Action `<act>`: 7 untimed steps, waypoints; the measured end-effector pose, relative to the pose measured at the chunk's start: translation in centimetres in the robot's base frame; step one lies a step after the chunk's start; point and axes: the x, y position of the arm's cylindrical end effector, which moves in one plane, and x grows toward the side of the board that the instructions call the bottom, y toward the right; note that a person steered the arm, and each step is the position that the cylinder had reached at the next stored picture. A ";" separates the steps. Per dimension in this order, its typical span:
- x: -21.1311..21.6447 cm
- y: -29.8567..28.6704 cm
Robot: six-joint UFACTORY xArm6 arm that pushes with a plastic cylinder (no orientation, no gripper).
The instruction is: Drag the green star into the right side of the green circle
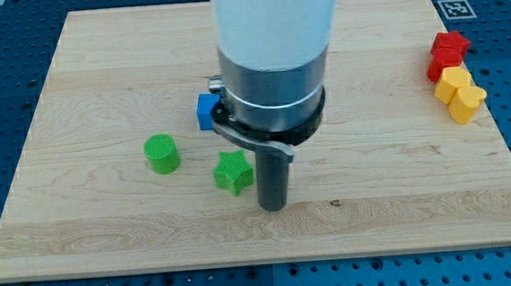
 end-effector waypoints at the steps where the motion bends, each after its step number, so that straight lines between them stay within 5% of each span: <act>1: -0.1 -2.3; 4: -0.6 0.5; 7: -2.5 -2.7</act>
